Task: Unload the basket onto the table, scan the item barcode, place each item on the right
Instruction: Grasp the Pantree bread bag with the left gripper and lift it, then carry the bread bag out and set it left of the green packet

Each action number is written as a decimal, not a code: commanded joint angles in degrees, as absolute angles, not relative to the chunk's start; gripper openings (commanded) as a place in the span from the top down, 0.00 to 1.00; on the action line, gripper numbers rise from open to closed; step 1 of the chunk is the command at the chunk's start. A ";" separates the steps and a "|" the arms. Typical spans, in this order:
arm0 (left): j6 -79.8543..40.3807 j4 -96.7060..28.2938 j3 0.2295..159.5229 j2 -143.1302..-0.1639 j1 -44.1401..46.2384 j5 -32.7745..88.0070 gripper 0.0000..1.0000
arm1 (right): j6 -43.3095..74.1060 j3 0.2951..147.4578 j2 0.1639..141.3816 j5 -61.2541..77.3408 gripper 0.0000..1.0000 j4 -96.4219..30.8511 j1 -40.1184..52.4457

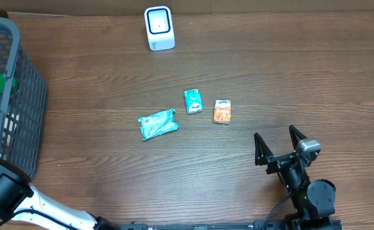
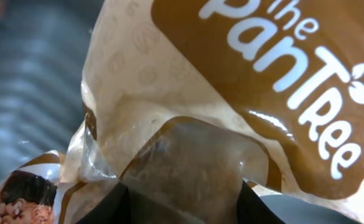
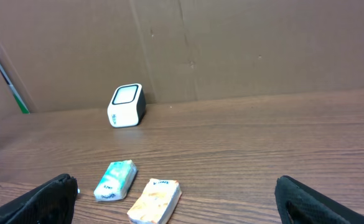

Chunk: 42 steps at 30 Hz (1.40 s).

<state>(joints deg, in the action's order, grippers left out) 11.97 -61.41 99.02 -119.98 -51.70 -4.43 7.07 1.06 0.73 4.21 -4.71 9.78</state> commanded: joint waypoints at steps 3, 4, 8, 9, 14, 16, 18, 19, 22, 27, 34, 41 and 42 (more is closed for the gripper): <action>10.17 -67.94 112.79 -119.50 -49.28 -2.94 0.96 | 7.31 0.45 0.16 4.12 0.00 -4.47 9.67; 9.72 -69.36 115.28 -119.24 -48.80 -2.90 0.95 | 7.31 0.45 0.16 4.12 0.00 -4.47 9.67; 6.74 -73.49 123.85 -117.60 -46.63 -2.90 0.96 | 7.31 0.45 0.16 4.12 0.00 -4.47 9.67; 5.67 -74.35 125.86 -116.88 -45.95 -2.90 0.96 | 7.31 0.45 0.16 4.12 0.00 -4.47 9.67; -2.13 -75.40 131.81 -111.15 -42.50 -2.90 0.96 | 7.31 0.45 0.16 4.12 0.00 -4.47 9.67; -3.88 -74.76 133.08 -108.27 -41.23 -2.92 0.96 | 7.31 0.45 0.16 4.12 0.00 -4.47 9.67; -5.10 -73.87 134.15 -105.32 -40.23 -2.92 0.96 | 7.31 0.45 0.16 4.12 0.00 -4.49 9.67; -6.13 -73.49 134.63 -103.79 -39.59 -2.90 0.96 | 7.31 0.45 0.16 4.12 0.00 -4.49 9.67; -9.98 -73.45 135.44 -99.77 -37.63 -1.76 0.96 | 7.31 0.45 0.16 4.12 0.00 -4.47 9.67; -12.58 -75.94 135.46 -93.93 -31.14 6.83 0.96 | 7.31 0.45 0.16 4.12 0.00 -4.47 9.67; -13.30 -87.85 133.73 -93.76 -17.50 8.32 0.96 | 7.31 0.45 0.16 4.12 0.00 -4.47 9.67; -13.80 -92.05 120.16 -97.62 -4.80 4.34 0.96 | 7.31 0.45 0.16 4.12 0.00 -4.47 9.67; -14.63 -91.50 117.32 -97.95 -3.79 3.92 0.96 | 7.31 0.45 0.16 4.12 0.00 -4.47 9.67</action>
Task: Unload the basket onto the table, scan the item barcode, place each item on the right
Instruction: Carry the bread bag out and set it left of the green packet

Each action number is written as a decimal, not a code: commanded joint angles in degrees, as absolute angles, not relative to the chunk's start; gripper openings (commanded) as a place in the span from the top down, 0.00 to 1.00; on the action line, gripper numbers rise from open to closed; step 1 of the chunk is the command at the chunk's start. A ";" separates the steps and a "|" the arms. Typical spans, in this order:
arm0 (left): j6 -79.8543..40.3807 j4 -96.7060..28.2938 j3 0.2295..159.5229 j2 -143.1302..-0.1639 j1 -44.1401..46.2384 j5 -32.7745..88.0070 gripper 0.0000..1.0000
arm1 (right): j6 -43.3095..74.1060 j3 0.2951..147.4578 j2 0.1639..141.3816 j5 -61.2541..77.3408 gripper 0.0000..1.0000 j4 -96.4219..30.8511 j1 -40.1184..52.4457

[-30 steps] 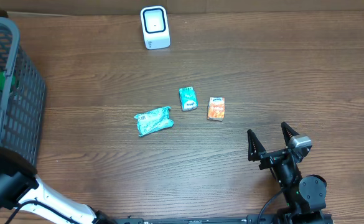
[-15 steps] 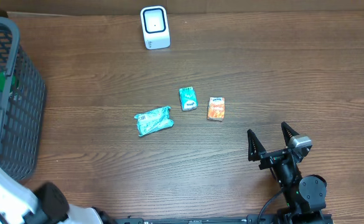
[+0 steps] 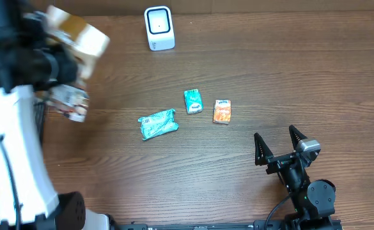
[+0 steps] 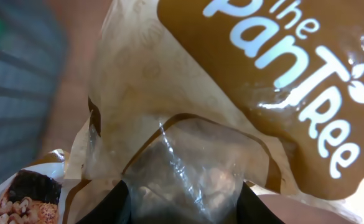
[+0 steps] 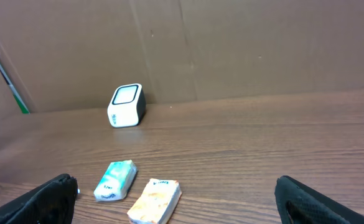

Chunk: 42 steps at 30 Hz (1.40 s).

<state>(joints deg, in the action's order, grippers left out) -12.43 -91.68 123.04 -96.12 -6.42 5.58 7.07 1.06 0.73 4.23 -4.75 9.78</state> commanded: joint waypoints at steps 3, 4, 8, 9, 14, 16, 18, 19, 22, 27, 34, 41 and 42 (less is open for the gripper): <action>-17.56 -87.26 106.69 -98.72 -1.21 1.83 0.96 | 7.31 0.45 0.16 4.12 0.00 -4.47 9.67; -18.55 -85.36 103.42 -98.91 -0.56 1.23 0.96 | 7.31 0.45 0.16 4.12 0.00 -4.47 9.67; -24.03 -74.28 89.30 -99.07 0.99 1.02 0.96 | 7.31 0.45 0.16 4.12 0.00 -4.49 9.67; -25.85 -71.29 86.08 -99.07 1.06 1.06 0.95 | 7.31 0.45 0.16 4.12 0.00 -4.47 9.67; -36.40 -58.54 72.73 -99.09 1.28 1.52 0.96 | 7.31 0.45 0.16 4.12 0.00 -4.47 9.67; -40.07 -54.08 68.29 -99.09 1.56 1.50 0.96 | 7.31 0.45 0.16 4.12 0.00 -4.47 9.67; -42.76 -49.52 64.51 -99.09 1.72 1.52 0.96 | 7.31 0.45 0.16 4.12 0.00 -4.47 9.67; -43.33 -47.16 62.83 -99.09 1.72 1.50 0.94 | 7.31 0.45 0.16 4.12 0.00 -4.47 9.67; -43.27 -41.63 59.44 -99.09 1.72 1.52 0.64 | 7.31 0.45 0.16 4.12 0.00 -4.49 9.67; -39.11 -39.53 58.85 -99.07 2.44 1.50 0.10 | 7.31 0.45 0.16 4.12 0.00 -4.47 9.67; -30.37 -44.95 63.59 -97.97 2.55 1.45 0.00 | 7.31 0.45 0.16 4.12 0.00 -4.47 9.67; -25.80 -61.93 85.19 -94.74 2.55 -2.02 0.00 | 7.31 0.45 0.16 4.12 0.00 -4.47 9.67; -24.77 -64.51 89.76 -94.67 2.55 -1.87 0.00 | 7.31 0.45 0.16 4.12 0.00 -4.47 9.67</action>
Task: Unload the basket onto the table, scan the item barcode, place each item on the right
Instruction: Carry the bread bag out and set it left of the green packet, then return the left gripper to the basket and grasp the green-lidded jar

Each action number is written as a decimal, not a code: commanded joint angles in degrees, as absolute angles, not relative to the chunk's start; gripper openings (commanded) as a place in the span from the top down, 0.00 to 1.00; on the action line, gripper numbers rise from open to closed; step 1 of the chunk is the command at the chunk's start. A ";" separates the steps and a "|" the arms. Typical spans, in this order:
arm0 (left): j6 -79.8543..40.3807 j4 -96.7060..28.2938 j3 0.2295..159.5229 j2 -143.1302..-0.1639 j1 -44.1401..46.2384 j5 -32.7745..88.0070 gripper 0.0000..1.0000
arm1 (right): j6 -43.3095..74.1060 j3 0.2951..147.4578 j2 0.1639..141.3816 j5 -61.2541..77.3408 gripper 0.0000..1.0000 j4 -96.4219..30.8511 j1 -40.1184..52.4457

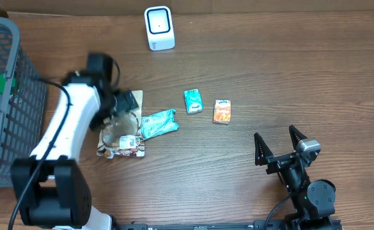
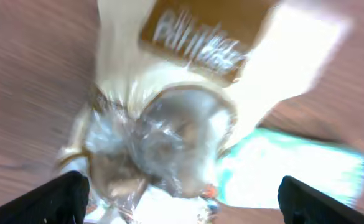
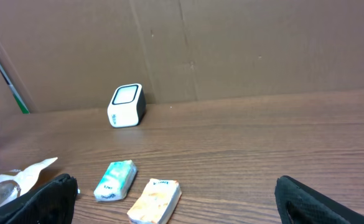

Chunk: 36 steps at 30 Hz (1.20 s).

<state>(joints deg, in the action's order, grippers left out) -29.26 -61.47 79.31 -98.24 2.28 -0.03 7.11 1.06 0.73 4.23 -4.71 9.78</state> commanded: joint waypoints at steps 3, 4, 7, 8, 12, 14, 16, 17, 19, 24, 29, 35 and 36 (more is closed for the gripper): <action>-24.14 -71.64 102.91 -94.70 2.55 -1.85 0.00 | 7.31 0.45 0.16 4.12 0.00 -4.47 9.67; -23.86 -73.41 106.63 -94.70 2.55 -1.83 0.00 | 7.31 0.45 0.16 4.12 0.00 -4.49 9.67; -16.78 -77.76 118.06 -94.70 2.52 -0.43 0.00 | 7.31 0.45 0.16 4.12 0.00 -4.47 9.67; -14.26 -79.02 121.78 -94.70 2.35 -0.49 0.00 | 7.31 0.45 0.16 4.12 0.00 -4.49 9.67; -11.53 -82.70 133.91 -94.70 -1.58 -1.91 0.00 | 7.31 0.45 0.16 4.12 0.00 -4.47 9.67; -11.09 -83.94 137.93 -94.70 -6.00 -1.85 0.01 | 7.31 0.45 0.16 4.12 0.00 -4.49 9.67; -11.18 -85.10 140.18 -94.70 -11.57 -1.06 0.00 | 7.31 0.45 0.16 4.12 0.00 -4.47 9.67; -11.16 -85.27 140.44 -94.70 -14.94 0.75 0.00 | 7.31 0.45 0.16 4.12 0.00 -4.47 9.67; -11.75 -85.47 140.27 -94.98 -21.19 1.48 0.00 | 7.31 0.45 0.16 4.12 0.00 -4.49 9.67; -14.24 -85.76 138.39 -97.49 -33.30 2.74 0.00 | 7.31 0.45 0.16 4.12 0.00 -4.47 9.67; -14.13 -85.47 133.88 -100.40 -37.43 3.84 0.07 | 7.31 0.45 0.16 4.12 0.00 -4.47 9.67; -11.88 -81.12 127.70 -104.25 -40.45 4.51 0.13 | 7.31 0.45 0.16 4.12 0.00 -4.47 9.67; -10.46 -80.16 127.11 -105.08 -40.60 4.73 0.13 | 7.31 0.45 0.16 4.12 0.00 -4.47 9.67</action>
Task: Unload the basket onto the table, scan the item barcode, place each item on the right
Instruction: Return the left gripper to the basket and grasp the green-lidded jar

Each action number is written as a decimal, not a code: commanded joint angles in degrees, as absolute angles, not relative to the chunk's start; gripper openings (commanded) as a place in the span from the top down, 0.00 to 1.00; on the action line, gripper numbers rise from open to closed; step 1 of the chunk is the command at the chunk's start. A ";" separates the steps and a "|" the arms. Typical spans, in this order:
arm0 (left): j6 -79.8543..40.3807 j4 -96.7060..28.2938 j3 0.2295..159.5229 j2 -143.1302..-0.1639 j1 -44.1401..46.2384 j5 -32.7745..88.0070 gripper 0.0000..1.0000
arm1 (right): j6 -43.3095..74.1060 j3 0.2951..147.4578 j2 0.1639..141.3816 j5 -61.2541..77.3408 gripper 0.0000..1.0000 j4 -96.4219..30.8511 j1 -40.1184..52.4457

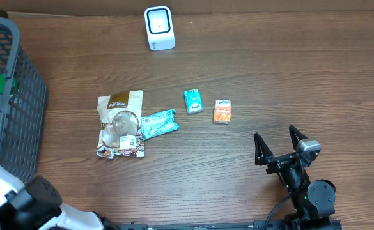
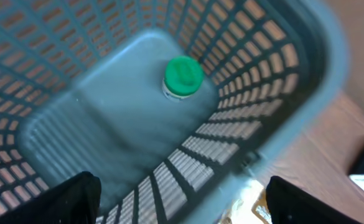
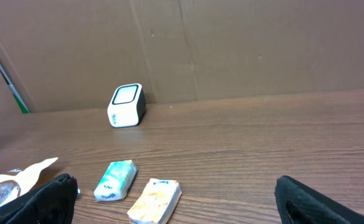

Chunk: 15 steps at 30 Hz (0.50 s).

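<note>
The brown and cream snack bag [image 1: 119, 124] lies flat on the table, its right edge against a crumpled teal wrapper [image 1: 158, 123]. The white barcode scanner [image 1: 159, 28] stands at the far edge and also shows in the right wrist view as the scanner [image 3: 127, 104]. My left gripper [image 2: 177, 206] hangs open over the grey basket [image 2: 281, 93] with nothing between its fingers. A bottle with a green cap [image 2: 183, 74] sits inside the basket. My right gripper [image 1: 279, 145] rests open near the front right, holding nothing.
A teal packet [image 1: 192, 101] and an orange packet [image 1: 222, 111] lie mid-table, right of the wrapper. The tall basket [image 1: 7, 96] fills the left edge. A cardboard wall [image 3: 231, 43] stands behind the scanner. My left arm's base [image 1: 27, 204] sits at the front left.
My left gripper was open just above the snack bag on the table; now it is over the basket. The bag stays where it lay. The right arm has not moved.
First my left gripper was shut on the snack bag down in the basket. Then it held the bag high over the table's left side. Then the bag lay beside the teal wrapper with the gripper open above it. Now the gripper is over the basket.
</note>
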<state>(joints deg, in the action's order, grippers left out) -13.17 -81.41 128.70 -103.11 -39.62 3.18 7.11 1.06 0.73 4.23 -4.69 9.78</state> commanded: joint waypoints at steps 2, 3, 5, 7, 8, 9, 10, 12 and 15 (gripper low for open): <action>-6.22 -77.62 125.80 -107.07 -40.58 4.73 0.12 | 7.31 0.45 0.16 4.12 0.00 -4.47 9.67; -4.58 -76.75 125.47 -107.87 -40.58 4.73 0.12 | 7.31 0.45 0.16 4.12 0.00 -4.47 9.67; -2.04 -74.91 125.27 -109.78 -40.53 4.75 0.11 | 7.31 0.45 0.16 4.12 0.00 -4.49 9.67; -0.43 -72.93 125.27 -111.79 -40.49 4.86 0.09 | 7.31 0.45 0.16 4.12 0.00 -4.47 9.67; 0.67 -71.81 125.27 -112.90 -40.49 5.48 0.08 | 7.31 0.45 0.16 4.12 0.00 -4.47 9.67; 1.98 -70.78 125.27 -114.13 -40.49 6.26 0.08 | 7.31 0.45 0.16 4.12 0.00 -4.47 9.67; 2.96 -70.11 125.27 -115.13 -40.49 6.50 0.09 | 7.31 0.45 0.16 4.12 0.00 -4.47 9.67; 4.32 -68.64 125.27 -117.36 -40.49 6.48 0.10 | 7.31 0.45 0.16 4.12 0.00 -4.49 9.67; 5.80 -66.43 125.27 -120.38 -40.45 6.85 0.10 | 7.31 0.45 0.16 4.12 0.00 -4.47 9.67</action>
